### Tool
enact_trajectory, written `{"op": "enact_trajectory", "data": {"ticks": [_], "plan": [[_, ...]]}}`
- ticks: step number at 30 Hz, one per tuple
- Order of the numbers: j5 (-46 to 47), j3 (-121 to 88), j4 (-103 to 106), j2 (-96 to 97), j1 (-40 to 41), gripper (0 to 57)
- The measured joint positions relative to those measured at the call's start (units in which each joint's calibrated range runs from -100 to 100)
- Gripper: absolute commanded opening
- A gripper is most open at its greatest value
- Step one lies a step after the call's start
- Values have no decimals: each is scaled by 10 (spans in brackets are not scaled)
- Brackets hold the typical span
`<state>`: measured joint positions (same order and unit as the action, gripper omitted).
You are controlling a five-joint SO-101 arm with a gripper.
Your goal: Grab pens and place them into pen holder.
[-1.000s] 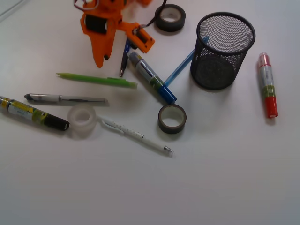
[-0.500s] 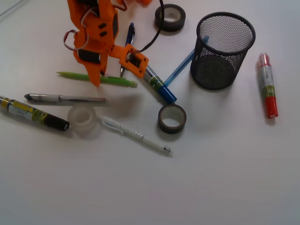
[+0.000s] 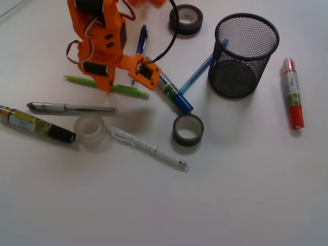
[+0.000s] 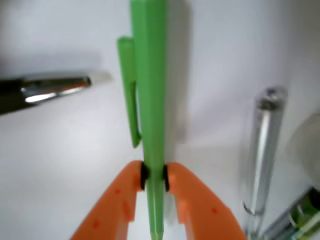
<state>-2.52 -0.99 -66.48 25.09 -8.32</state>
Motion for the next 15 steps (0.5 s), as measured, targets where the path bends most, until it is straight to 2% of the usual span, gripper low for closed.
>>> {"op": "enact_trajectory", "data": {"ticks": [10,15], "plan": [[-181,0,-12,-351,23,4],[-295,-7,-12,-519,70,4]]}}
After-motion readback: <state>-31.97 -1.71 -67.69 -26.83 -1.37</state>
